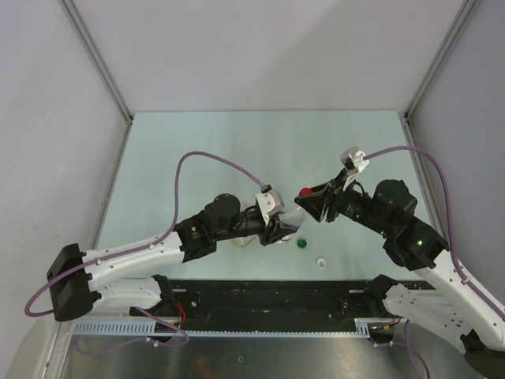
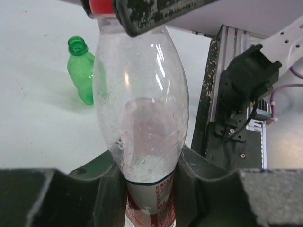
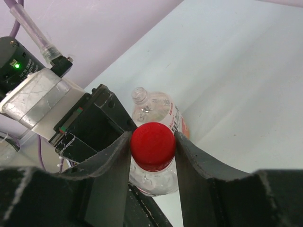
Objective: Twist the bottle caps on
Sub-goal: Screw the bottle cap onto the plastic bottle.
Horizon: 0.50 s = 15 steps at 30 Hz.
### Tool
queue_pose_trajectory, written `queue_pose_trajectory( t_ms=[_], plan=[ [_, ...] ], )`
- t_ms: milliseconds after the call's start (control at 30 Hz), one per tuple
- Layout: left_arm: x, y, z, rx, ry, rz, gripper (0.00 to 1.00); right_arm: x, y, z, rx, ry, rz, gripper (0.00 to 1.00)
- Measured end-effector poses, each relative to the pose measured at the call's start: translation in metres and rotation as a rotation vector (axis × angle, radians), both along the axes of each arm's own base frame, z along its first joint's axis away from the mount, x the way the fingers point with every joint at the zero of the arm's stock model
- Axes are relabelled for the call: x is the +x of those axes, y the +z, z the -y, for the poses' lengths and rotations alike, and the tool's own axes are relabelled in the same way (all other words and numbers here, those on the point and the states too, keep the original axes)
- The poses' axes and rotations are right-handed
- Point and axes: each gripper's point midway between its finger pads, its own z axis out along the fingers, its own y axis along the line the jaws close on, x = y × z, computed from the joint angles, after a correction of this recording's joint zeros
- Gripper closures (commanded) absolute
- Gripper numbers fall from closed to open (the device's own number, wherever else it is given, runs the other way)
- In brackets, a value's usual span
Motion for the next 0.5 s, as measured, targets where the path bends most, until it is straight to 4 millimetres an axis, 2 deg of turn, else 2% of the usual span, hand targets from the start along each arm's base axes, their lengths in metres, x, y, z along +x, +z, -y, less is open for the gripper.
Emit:
queue_pose_trajectory(
  t_ms=[133, 367, 433, 500],
  plan=[
    [0.000, 0.013, 0.006, -0.051, -0.012, 0.029, 0.79, -0.009, -0.001, -0.005, -0.002, 0.046, 0.001, 0.49],
    [-0.004, 0.023, 0.010, -0.089, -0.035, 0.048, 0.79, -0.017, 0.001, -0.007, 0.006, 0.085, 0.009, 0.39],
    [-0.004, 0.025, 0.010, -0.096, -0.037, 0.053, 0.79, -0.019, 0.001, -0.007, 0.007, 0.094, 0.012, 0.32],
    [-0.004, 0.028, 0.011, -0.107, -0.038, 0.062, 0.79, -0.023, 0.002, -0.007, 0.008, 0.109, 0.021, 0.21]
  ],
)
